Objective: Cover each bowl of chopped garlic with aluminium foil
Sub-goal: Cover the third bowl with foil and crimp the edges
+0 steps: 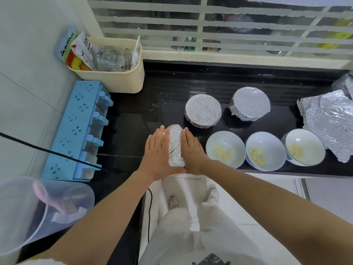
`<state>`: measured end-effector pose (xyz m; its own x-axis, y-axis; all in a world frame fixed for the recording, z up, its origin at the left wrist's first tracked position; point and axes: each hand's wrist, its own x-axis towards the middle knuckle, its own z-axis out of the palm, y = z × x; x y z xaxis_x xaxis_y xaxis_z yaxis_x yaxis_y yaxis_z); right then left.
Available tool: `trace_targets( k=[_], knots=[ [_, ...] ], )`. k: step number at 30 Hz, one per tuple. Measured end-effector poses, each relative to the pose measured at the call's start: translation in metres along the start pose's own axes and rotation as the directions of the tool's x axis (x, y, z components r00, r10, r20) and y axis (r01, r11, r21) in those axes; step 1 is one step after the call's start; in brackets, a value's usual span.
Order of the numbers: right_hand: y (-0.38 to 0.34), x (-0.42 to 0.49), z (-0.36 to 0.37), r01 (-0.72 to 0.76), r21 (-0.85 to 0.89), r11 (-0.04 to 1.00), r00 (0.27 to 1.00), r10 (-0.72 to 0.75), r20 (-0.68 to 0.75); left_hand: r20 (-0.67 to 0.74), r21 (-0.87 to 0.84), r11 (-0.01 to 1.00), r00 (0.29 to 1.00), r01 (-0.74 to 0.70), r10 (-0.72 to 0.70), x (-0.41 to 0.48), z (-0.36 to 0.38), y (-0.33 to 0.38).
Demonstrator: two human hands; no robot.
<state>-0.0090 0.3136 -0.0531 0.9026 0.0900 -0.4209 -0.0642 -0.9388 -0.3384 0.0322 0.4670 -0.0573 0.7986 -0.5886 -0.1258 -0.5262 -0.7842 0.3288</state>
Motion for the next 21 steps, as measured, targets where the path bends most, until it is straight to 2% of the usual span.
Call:
trace_targets(
  k=[3,7,11,21],
  knots=[
    [0.010,-0.002,-0.017,0.050,-0.046,0.998,0.996,-0.046,0.081,-0.015,0.001,0.999,0.999,0.033,-0.033,0.004,0.004,0.005],
    [0.021,0.007,-0.049,0.165,-0.119,0.979,0.981,-0.150,0.122,0.004,0.030,0.999,0.999,0.044,-0.044,0.003,0.005,0.003],
    [0.015,0.016,-0.049,0.255,-0.140,0.957,0.952,-0.224,0.207,-0.001,0.019,0.997,0.997,0.079,-0.079,0.003,0.008,0.009],
    [0.011,0.015,-0.043,0.204,0.024,0.979,0.972,-0.205,0.111,-0.017,-0.045,0.994,0.995,0.099,-0.099,0.001,0.014,0.009]
  ],
)
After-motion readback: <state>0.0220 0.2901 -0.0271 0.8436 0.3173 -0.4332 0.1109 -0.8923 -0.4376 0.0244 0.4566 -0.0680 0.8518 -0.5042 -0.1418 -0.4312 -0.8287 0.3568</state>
